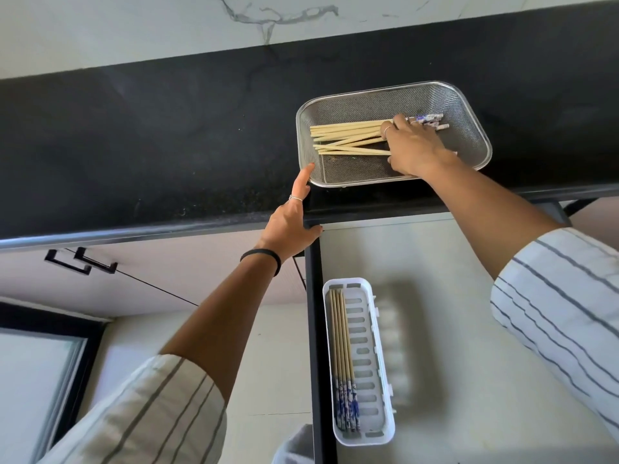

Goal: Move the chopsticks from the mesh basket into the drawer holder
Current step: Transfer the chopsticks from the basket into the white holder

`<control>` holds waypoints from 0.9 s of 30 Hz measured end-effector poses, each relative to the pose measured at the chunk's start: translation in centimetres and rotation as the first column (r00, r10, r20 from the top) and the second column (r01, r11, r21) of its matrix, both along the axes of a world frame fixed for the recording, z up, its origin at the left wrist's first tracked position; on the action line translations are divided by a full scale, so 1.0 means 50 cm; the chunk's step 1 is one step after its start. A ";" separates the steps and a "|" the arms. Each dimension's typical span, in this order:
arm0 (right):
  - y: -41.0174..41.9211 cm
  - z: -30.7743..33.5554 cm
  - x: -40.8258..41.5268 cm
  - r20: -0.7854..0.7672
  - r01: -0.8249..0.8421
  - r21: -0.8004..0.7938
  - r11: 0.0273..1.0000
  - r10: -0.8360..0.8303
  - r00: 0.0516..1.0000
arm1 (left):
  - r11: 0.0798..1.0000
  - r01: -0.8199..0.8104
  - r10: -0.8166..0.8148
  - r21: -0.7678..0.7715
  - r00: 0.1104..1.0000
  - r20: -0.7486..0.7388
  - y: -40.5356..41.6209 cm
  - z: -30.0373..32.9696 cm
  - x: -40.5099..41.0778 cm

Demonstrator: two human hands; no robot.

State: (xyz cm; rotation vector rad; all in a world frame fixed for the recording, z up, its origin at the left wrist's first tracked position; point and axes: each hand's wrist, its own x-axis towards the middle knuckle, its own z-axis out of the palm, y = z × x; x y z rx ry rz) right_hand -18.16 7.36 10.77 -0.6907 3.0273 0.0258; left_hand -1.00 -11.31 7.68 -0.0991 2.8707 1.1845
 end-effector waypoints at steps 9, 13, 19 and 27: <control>0.000 0.003 0.005 0.032 -0.056 0.079 0.995 0.054 0.998 | 0.999 -0.011 0.012 0.031 1.000 -0.007 -0.002 0.000 0.003; 0.017 0.026 -0.003 0.105 -0.082 0.052 0.995 0.077 0.992 | 0.999 -0.023 0.023 0.034 1.000 0.004 -0.001 0.002 0.003; 0.039 0.077 0.023 0.169 0.002 -0.104 0.995 0.015 0.986 | 0.998 -0.029 0.028 0.063 0.999 0.016 0.000 0.003 0.006; 0.108 0.100 0.238 0.657 0.398 -0.628 0.668 0.182 0.731 | 0.996 -0.021 0.019 0.084 0.999 0.032 0.000 0.007 0.002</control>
